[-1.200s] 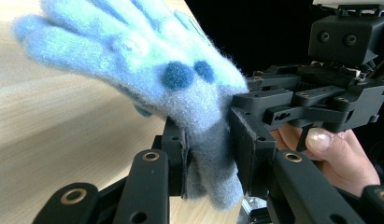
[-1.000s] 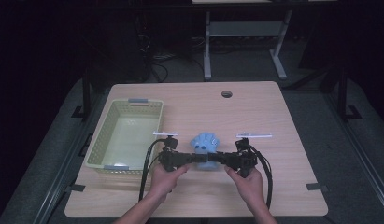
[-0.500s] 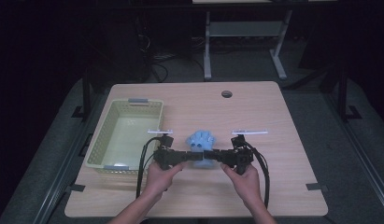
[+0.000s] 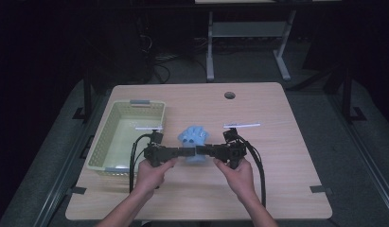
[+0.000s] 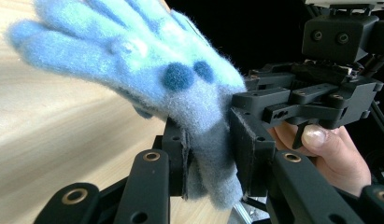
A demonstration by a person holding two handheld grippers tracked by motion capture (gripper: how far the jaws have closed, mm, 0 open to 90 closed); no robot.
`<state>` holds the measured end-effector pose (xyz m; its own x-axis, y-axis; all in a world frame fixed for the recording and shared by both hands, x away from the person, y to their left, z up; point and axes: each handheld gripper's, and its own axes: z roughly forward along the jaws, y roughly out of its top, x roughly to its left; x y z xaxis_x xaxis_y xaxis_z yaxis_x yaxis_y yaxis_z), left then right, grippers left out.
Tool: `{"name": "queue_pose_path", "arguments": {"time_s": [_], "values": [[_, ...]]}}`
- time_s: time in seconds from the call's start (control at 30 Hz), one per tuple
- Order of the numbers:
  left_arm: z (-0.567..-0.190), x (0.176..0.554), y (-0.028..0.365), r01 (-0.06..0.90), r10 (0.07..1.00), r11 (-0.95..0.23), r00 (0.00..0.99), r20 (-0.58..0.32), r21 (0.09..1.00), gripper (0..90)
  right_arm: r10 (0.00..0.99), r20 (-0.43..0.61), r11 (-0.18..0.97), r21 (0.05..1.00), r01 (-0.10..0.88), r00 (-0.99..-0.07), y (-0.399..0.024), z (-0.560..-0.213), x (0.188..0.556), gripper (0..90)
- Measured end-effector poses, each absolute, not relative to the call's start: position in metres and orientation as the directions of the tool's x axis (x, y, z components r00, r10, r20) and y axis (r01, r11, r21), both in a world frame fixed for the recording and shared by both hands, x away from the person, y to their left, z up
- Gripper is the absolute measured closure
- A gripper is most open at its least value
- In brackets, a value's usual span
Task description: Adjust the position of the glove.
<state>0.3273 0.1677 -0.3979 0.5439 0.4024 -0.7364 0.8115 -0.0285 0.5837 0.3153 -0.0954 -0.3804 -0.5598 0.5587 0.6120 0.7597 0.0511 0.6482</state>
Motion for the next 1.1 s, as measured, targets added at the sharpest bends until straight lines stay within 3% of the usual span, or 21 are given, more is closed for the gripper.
{"name": "queue_pose_path", "arguments": {"time_s": [1.1], "values": [[-0.368, 0.337, 0.233, 0.792, 0.421, 0.055, 0.534, -0.733, 0.608, 69.4, 0.509, 0.583, 0.118, 0.681, 0.723, -0.633, -0.032, -0.347, 0.346, 73.6]]}}
